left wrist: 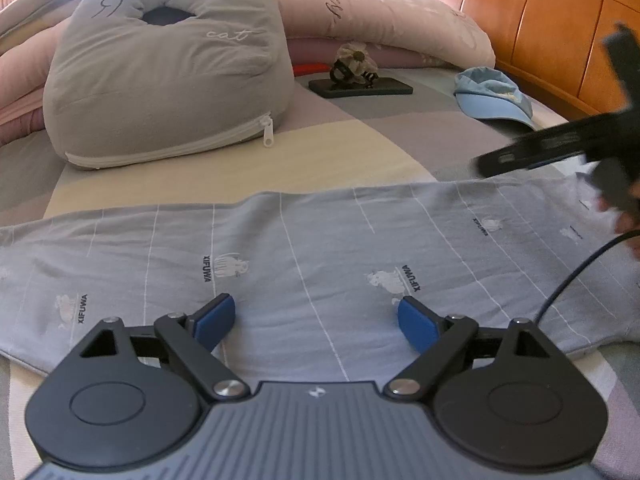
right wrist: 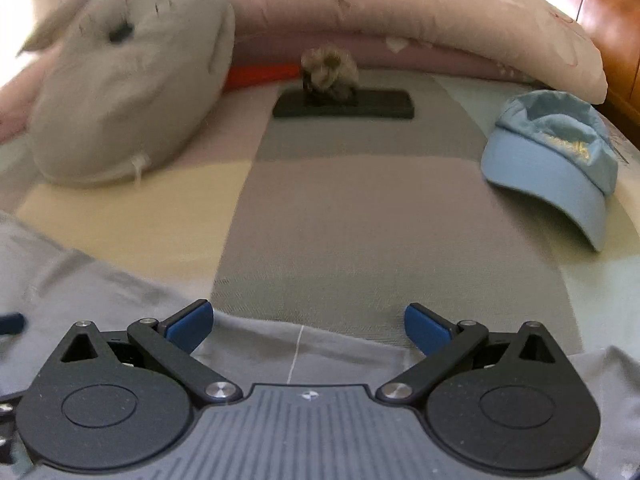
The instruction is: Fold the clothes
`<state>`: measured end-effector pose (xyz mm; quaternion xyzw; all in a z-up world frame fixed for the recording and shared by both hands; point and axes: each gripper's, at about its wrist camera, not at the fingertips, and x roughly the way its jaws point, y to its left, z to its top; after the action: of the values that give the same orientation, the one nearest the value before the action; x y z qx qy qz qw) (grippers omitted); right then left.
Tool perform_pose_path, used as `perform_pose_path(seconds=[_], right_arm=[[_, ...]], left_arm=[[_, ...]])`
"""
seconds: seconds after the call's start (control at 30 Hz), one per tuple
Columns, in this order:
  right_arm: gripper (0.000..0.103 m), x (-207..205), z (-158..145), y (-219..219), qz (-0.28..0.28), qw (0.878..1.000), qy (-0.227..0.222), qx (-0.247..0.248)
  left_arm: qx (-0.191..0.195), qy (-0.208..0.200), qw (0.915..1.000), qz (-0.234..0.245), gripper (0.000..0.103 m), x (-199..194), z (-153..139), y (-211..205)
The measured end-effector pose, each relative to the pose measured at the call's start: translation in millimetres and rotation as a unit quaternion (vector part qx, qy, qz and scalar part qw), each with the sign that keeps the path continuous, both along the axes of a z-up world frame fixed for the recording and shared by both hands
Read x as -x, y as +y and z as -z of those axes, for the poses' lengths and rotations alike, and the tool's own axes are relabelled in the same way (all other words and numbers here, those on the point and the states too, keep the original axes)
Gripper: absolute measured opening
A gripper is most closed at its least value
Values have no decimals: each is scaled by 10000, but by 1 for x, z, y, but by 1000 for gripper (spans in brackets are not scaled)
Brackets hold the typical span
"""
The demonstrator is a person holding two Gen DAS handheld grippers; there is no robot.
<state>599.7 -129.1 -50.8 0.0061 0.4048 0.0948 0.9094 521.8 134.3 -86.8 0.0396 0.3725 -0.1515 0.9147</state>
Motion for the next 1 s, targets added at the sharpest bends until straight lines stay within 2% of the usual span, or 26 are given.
perform_pose_path(seconds=[0.13,0.23,0.3,0.4,0.5,0.57,0.63,0.77,0.87,1.0], right_arm=[[103,35,-11,-41,361,9993,-66,79],[103,46,3,-73,694,9966,209,397],[103,41,15,-83,734,9955,319,509],[103,25,24,-88,612,9972,32,439],[103,4,24,-93,631,9974,-31,339],[103,-2,17,-96,636,9975,74,289],[103,7,5,-97,559,9981,52,239],[103,45,-11,-82,-120,9996,234,-37],[103,61,0,-64,-397,9973,588,-172],[103,50,24,-45,-336,9986,370,190]], left_arm=[[6,3,10000,-25,91,0,1,-1],[-21,29,10000,-15,93,-1,0,-3],[-42,59,10000,-24,93,-3,0,-5],[-57,99,9999,-29,93,-4,-1,-5],[-38,90,9999,-39,93,-4,-4,-5],[64,-78,9999,-29,92,1,-12,-2],[160,-298,9994,1,93,7,-23,2],[-12,-424,9990,-139,94,10,-34,9],[-109,-409,9988,-255,94,8,-35,11],[-77,-341,9988,-356,94,9,-34,12]])
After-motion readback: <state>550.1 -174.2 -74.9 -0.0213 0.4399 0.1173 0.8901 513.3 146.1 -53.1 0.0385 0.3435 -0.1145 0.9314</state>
